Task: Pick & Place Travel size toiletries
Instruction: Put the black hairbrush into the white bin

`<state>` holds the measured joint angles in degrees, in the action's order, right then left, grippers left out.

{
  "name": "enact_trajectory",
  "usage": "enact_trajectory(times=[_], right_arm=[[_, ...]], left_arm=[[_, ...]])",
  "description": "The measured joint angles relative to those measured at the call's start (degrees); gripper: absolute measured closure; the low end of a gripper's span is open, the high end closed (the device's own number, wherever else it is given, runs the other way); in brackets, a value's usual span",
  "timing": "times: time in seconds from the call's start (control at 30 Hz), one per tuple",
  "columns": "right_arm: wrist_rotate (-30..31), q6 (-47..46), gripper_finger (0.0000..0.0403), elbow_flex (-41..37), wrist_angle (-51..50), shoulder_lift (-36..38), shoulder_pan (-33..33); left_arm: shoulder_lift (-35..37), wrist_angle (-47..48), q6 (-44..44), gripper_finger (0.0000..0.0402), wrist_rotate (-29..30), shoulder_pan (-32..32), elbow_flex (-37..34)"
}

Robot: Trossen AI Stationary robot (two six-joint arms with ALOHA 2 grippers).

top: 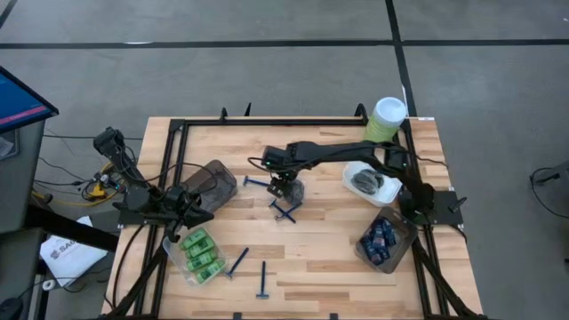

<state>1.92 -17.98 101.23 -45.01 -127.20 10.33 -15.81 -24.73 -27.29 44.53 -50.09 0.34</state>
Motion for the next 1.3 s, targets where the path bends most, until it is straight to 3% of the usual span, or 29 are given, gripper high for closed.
enact_trajectory(times=[0.17,0.33,0.67,0.73,0.9,1.3], right_arm=[[-0.44,0.00,0.0176,1.38,-2.28,-3.06,0.47],[-0.20,0.13,0.0209,1.57,-3.67,-4.88,0.33],[-0.31,0.13,0.0376,1.51,-4.57,-4.74,0.95],[-0.44,0.37,0.0395,1.51,-4.71,-4.74,1.00],[-0.64,1.16,0.0397,2.19,-7.26,-4.74,1.49],[-0.61,4.43,0.0402,13.60,-19.15,-4.94,1.38]], left_arm=[[-0.02,0.00,0.01,0.0400,-0.01,0.00,0.01],[0.00,-0.08,0.02,0.0400,0.00,0.00,0.00],[0.00,-0.20,0.00,0.0400,-0.02,0.00,0.02],[0.00,-0.20,0.00,0.0400,-0.02,0.02,0.00],[0.00,-0.22,0.02,0.0400,-0.02,0.00,0.01],[0.00,-0.22,0.02,0.0400,-0.02,0.02,0.00]])
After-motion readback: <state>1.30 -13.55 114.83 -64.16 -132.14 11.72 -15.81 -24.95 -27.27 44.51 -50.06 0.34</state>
